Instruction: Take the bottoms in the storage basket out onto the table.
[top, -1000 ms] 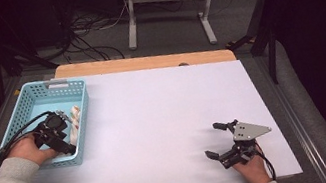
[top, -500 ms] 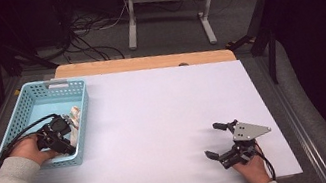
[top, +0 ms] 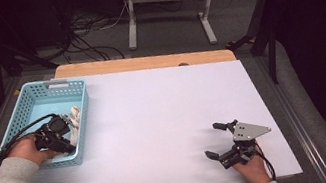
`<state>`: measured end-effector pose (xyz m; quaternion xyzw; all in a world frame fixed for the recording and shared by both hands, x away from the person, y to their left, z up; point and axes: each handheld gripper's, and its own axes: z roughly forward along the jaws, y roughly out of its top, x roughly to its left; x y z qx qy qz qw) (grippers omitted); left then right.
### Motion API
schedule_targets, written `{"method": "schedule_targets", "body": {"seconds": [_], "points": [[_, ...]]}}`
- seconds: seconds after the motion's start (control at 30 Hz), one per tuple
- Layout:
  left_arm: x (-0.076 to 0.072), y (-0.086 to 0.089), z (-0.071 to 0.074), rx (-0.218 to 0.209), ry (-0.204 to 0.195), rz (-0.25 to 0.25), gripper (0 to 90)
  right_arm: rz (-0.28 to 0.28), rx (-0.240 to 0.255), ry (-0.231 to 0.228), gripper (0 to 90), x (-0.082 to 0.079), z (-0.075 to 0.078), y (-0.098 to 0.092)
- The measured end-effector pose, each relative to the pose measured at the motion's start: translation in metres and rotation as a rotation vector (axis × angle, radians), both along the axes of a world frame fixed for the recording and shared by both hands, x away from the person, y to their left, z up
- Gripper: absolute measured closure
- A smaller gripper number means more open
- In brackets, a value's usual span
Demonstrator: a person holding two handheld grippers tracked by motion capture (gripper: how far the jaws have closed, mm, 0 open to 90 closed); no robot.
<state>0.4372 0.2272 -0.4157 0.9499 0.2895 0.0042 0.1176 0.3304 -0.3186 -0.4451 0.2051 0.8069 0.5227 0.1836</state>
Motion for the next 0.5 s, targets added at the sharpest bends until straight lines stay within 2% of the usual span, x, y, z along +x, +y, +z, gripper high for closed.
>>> {"method": "schedule_targets", "body": {"seconds": [0.23,0.27,0.5], "points": [[-0.001,0.005,0.008,-0.040,-0.026,0.029,75.2,0.001,0.000,0.000,1.4,0.000,0.000,0.000],[-0.001,0.007,0.010,-0.053,-0.044,0.037,75.3,0.001,0.000,0.000,1.4,0.000,0.000,0.000],[0.000,0.013,0.018,-0.092,-0.084,0.072,75.6,0.002,0.001,0.001,1.4,0.000,0.000,0.000]]}}
